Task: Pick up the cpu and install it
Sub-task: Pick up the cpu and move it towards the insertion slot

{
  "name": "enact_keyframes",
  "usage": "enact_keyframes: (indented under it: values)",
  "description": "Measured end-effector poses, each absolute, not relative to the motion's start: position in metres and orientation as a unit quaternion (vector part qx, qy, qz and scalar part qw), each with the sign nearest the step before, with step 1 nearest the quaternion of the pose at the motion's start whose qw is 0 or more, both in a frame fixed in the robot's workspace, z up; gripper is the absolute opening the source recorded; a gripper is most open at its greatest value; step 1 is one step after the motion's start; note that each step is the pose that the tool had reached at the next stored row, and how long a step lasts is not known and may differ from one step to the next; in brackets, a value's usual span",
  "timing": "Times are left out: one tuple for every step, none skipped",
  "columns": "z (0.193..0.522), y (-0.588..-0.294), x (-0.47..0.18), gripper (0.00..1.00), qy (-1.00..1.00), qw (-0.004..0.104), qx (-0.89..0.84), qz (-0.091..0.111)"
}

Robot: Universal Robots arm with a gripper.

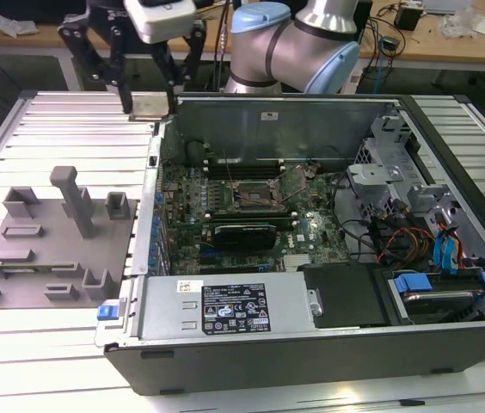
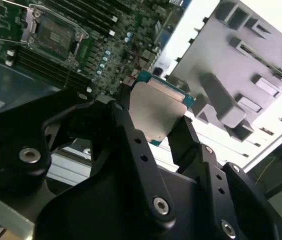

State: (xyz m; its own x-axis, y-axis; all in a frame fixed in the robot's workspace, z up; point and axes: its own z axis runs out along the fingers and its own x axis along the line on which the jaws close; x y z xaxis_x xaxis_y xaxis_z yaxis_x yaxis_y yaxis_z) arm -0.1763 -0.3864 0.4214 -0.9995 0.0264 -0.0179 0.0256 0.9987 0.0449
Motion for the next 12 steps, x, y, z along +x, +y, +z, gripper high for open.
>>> enact_keyframes:
  values:
    - [0.421,-0.386,-0.170,0.55,1.000,0.009,0.013,0.022]
    - [0.421,-0.386,-0.162,0.55,1.000,0.009,0.013,0.022]
    - [0.421,-0.386,-0.158,0.55,1.000,0.009,0.013,0.022]
    - [0.421,-0.386,-0.154,0.55,1.000,0.009,0.013,0.022]
    - [0.421,-0.386,-0.150,0.55,1.000,0.009,0.013,0.022]
    - [0.421,-0.386,-0.147,0.55,1.000,0.009,0.013,0.022]
    - [0.421,-0.386,-0.140,0.55,1.000,0.009,0.013,0.022]
    - [0.421,-0.386,-0.135,0.55,1.000,0.009,0.013,0.022]
    - [0.421,-0.386,-0.132,0.55,1.000,0.009,0.013,0.022]
    - [0.421,-0.386,-0.126,0.55,1.000,0.009,0.013,0.022]
    - [0.421,-0.386,-0.120,0.55,1.000,0.009,0.013,0.022]
    - [0.421,-0.386,-0.112,0.55,1.000,0.009,0.013,0.022]
